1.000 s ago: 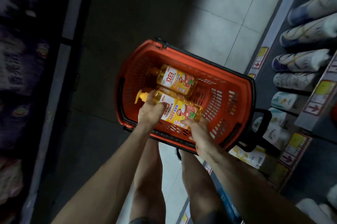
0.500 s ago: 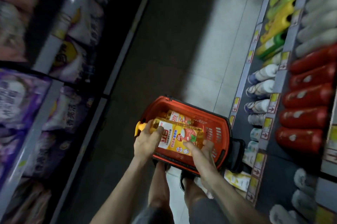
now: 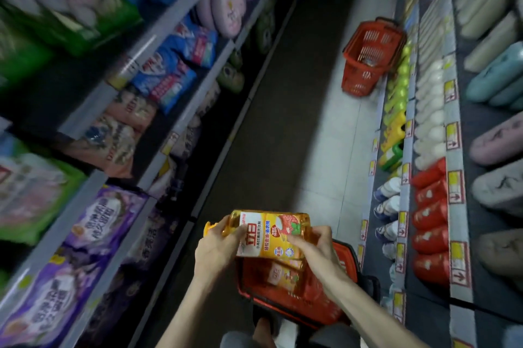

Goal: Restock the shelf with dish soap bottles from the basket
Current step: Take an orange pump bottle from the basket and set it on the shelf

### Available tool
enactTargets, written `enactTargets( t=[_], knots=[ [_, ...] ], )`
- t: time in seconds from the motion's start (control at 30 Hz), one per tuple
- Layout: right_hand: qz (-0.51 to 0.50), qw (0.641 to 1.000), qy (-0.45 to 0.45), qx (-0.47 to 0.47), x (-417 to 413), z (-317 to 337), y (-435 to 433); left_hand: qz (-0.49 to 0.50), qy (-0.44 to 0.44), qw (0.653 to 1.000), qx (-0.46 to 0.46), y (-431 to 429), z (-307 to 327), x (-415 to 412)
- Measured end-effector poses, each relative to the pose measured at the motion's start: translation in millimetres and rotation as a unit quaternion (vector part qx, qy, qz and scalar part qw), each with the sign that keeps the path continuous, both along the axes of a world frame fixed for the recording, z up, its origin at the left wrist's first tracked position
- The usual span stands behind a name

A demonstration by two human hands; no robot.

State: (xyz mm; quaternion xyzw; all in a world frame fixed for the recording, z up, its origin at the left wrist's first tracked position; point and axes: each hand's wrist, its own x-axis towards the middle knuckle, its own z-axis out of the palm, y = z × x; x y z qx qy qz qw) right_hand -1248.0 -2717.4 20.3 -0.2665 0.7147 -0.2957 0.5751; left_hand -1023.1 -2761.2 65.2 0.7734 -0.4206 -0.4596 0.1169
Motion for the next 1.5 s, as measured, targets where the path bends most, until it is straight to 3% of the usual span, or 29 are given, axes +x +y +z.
enactTargets(
  t=[0.37,0.6,0.73,0.87,0.97,1.03,1.1,1.2,1.4,1.5],
  knots=[
    [0.044,0.988,-0.138,-0.042,-19,72,-33,0.009,0.075,0.995,-0.067,-11,74,10],
    [0.039,0.979,-0.192,-0.06,-31,100,-52,-0.056,0.003,0.989,-0.137,-34,118,4],
    [0.036,0.968,-0.234,-0.079,-32,116,-70,-0.021,0.029,0.976,-0.214,-34,139,-2],
    [0.036,0.943,-0.318,-0.092,-32,134,-91,0.186,0.169,0.91,-0.33,-21,146,-9],
    [0.052,0.922,-0.371,-0.097,-27,147,-98,0.306,0.313,0.843,-0.313,-15,149,-15],
    [0.074,0.907,-0.402,-0.104,-20,156,-97,0.318,0.392,0.819,-0.272,-14,150,-16],
    [0.106,0.895,-0.42,-0.107,-11,162,-95,0.294,0.427,0.817,-0.254,-10,154,-16],
    [0.149,0.891,-0.418,-0.096,9,166,-89,0.274,0.449,0.809,-0.262,1,163,-14],
    [0.285,0.864,-0.409,-0.069,45,168,-74,0.393,0.415,0.763,-0.302,40,167,0],
    [0.371,0.85,-0.369,-0.062,59,172,-67,0.422,0.379,0.758,-0.322,71,166,14]
  ],
)
